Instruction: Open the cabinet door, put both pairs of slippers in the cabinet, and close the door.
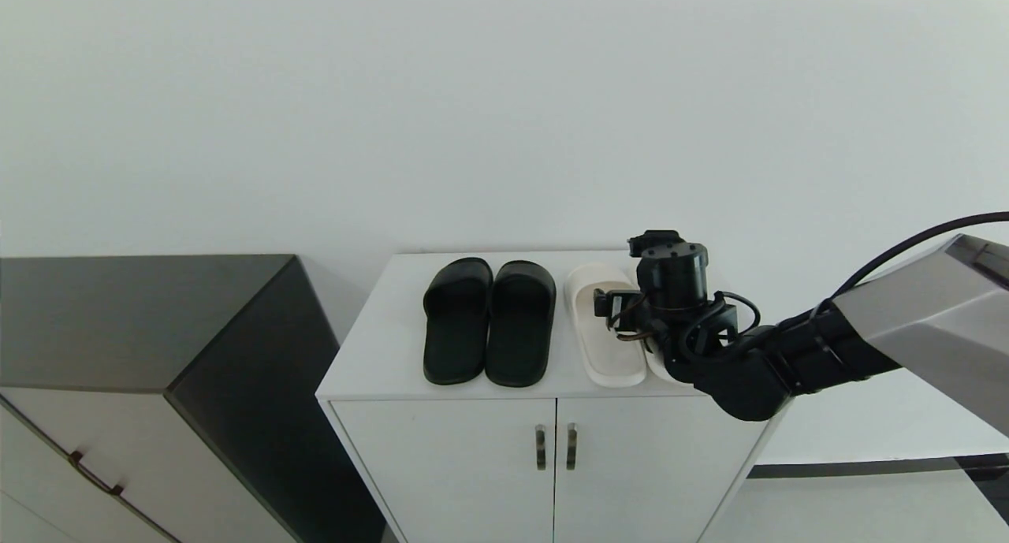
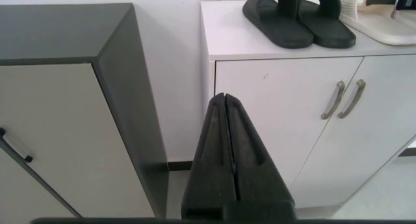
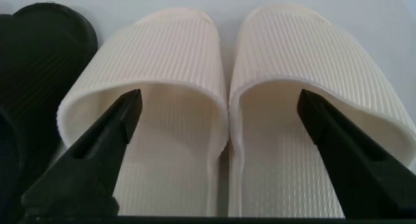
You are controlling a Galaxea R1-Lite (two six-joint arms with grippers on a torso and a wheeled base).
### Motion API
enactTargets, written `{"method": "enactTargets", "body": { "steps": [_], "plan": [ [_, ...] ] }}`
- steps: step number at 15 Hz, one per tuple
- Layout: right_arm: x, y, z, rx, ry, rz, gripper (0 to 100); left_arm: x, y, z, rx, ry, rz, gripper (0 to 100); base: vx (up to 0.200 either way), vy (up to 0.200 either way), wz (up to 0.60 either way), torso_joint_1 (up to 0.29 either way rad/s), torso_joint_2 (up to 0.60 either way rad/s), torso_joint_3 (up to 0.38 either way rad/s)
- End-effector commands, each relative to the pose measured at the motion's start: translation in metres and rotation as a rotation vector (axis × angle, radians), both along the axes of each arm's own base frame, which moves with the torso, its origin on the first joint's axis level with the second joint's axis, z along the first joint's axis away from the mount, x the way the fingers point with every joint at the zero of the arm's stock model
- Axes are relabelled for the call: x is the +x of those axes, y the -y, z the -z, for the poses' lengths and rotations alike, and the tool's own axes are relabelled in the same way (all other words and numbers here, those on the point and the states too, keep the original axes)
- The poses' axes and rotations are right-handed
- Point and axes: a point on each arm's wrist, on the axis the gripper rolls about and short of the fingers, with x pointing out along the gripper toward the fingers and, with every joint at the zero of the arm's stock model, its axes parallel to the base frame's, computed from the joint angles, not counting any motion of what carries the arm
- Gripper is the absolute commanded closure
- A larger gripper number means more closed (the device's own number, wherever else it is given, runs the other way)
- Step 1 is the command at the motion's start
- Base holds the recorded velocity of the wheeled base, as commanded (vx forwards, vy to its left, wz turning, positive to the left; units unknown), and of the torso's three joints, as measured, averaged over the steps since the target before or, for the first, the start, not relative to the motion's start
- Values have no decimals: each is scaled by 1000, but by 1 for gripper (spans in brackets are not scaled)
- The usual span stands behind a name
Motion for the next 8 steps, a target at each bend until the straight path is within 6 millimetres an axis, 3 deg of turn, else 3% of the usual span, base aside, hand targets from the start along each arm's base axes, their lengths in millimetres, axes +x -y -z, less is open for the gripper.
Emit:
{"method": "enactTargets", "body": {
  "steps": [1, 8],
  "plan": [
    [9, -3, 5, 0, 3, 7, 100, 0, 0, 0, 0, 0, 0, 100, 0, 0, 0, 0, 0, 0],
    [13, -4, 7, -15, 9, 7, 100, 0, 0, 0, 0, 0, 0, 100, 0, 0, 0, 0, 0, 0]
  ]
}}
